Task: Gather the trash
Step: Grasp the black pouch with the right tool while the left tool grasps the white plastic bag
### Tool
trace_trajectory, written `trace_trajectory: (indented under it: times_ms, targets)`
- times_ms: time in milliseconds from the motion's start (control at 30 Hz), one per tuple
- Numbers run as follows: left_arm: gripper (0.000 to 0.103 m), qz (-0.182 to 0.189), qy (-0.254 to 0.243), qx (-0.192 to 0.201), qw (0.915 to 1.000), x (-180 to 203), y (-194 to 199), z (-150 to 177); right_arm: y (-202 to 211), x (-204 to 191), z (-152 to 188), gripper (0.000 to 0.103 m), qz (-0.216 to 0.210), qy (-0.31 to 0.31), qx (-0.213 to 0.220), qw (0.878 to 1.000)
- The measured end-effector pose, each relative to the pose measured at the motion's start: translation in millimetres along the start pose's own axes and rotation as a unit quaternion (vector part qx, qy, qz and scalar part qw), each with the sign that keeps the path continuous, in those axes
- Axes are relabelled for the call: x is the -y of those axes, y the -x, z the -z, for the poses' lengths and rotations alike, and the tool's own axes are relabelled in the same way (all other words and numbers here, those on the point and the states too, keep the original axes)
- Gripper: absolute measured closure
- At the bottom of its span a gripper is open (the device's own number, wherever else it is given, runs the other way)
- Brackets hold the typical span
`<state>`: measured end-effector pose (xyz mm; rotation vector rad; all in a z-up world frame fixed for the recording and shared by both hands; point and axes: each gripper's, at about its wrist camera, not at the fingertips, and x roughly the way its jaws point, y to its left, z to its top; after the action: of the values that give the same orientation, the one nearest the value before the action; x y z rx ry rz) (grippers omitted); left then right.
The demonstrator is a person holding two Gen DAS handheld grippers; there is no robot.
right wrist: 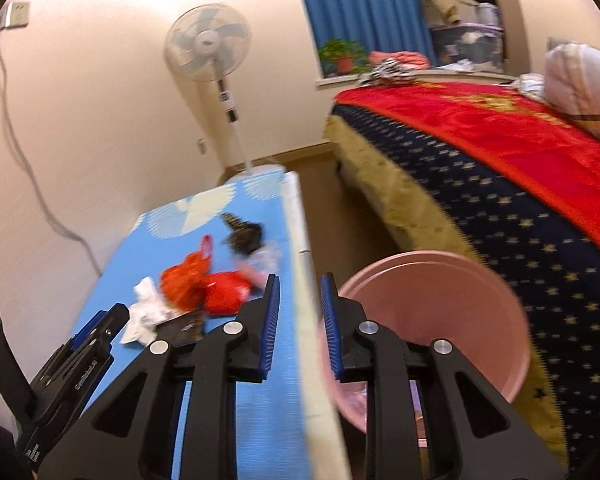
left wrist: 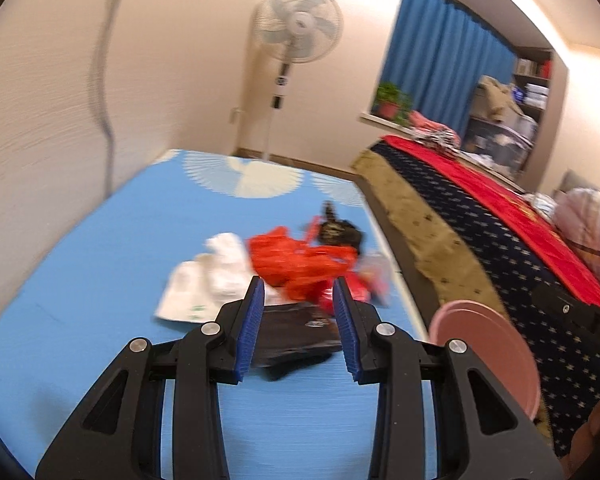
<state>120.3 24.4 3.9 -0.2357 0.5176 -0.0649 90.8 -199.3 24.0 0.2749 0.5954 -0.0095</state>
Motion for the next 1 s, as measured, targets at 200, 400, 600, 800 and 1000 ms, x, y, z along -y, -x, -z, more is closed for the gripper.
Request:
trace_trajectory:
  times_ms: [200, 400, 600, 800, 1000]
  targets:
    - [0.068, -0.041, 0.031, -0.002, 0.9987, -33.6, -0.6, 0.8, -31.6, -25.9, 11.7, 0.079, -0.045, -0.003, -0.036, 0.998]
    - [0.068, -0.072, 0.051, 0.015, 0.996, -54.4, 4.8, -4.2, -67.8, -47.4, 29.1, 0.077, -0.086, -0.014, -0.087, 0.992]
    - [0.068, -0.08, 0.054, 0.012, 0.9953, -57.2, -3.3, -6.3, -100.4, -63.4, 44.8, 0.065, -0.112, -0.023, -0.134, 0.984]
    - [0.068, -0.083, 0.054, 0.007, 0.9951, -62.2, -16.0, -8.7, -127.2, -66.7, 53.5, 0.068, -0.14, -0.057, -0.175, 0.973]
    - [0.068, -0.052, 0.068, -0.027, 0.9959, -66.7, -43.8, -7.7, -122.0, -73.0, 44.4, 0.093, -0.137, -0.035, -0.153, 0.978]
